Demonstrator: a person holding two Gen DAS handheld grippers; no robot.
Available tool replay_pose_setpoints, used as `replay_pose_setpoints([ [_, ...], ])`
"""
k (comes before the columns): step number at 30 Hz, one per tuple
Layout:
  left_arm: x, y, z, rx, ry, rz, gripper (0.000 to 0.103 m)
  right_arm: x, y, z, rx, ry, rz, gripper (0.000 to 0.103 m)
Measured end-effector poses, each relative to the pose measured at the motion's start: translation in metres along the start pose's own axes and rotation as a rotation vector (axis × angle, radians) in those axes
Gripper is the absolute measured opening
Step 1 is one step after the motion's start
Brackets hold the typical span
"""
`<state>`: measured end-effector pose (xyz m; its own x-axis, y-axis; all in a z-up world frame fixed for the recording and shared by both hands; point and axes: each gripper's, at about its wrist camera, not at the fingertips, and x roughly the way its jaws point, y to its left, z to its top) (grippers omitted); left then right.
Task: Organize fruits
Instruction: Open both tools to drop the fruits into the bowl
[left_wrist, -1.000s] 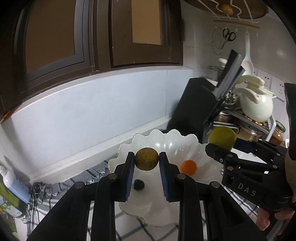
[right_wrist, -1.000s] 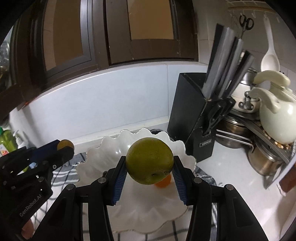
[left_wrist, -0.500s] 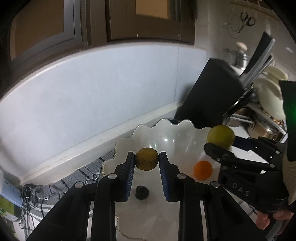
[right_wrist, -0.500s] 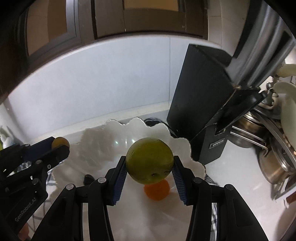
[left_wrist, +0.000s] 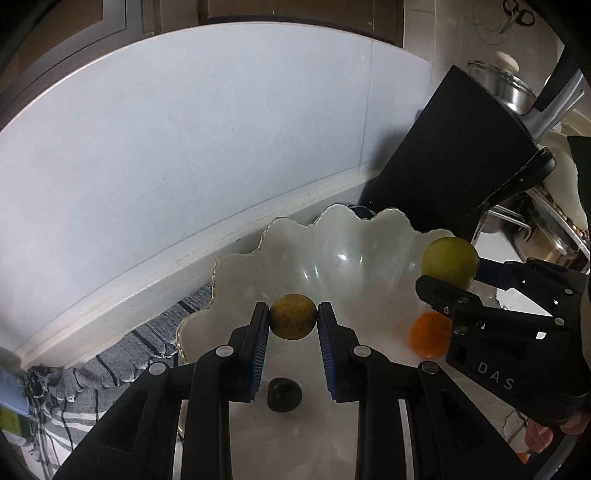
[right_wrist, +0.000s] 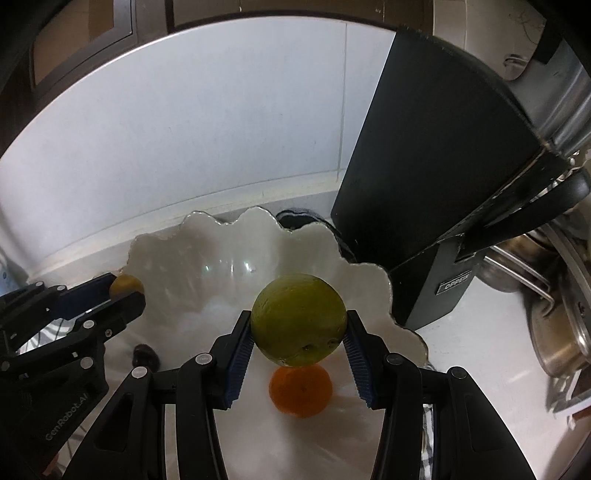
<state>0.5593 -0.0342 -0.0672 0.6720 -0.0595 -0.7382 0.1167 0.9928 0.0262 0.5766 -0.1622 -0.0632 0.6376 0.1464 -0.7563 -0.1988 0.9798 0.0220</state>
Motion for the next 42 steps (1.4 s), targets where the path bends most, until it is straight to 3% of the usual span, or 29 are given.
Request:
replay_pose_setpoints([
  [3,0.003,0.001,0.002,-0.005,0.007,-0.001,0.028,0.005,-0.002,0.0,0.004,0.016,0.005,0.05],
  [7,0.003,0.002,0.003,-0.012,0.004,0.012,0.042,0.013,-0.003,0.002,0.012,0.026,0.01,0.051],
  [16,-0.007,0.006,0.003,-0.022,0.003,0.05,0.045,-0.007,-0.005,-0.003,0.036,0.002,0.002,0.054],
  [27,-0.073,0.0,-0.003,0.015,-0.102,0.093,0.05,-0.073,0.002,-0.019,0.039,-0.093,0.007,0.054],
  [42,-0.164,-0.011,-0.023,0.039,-0.249,0.056,0.05,-0.168,0.013,-0.041,0.023,-0.271,-0.015,0.054],
])
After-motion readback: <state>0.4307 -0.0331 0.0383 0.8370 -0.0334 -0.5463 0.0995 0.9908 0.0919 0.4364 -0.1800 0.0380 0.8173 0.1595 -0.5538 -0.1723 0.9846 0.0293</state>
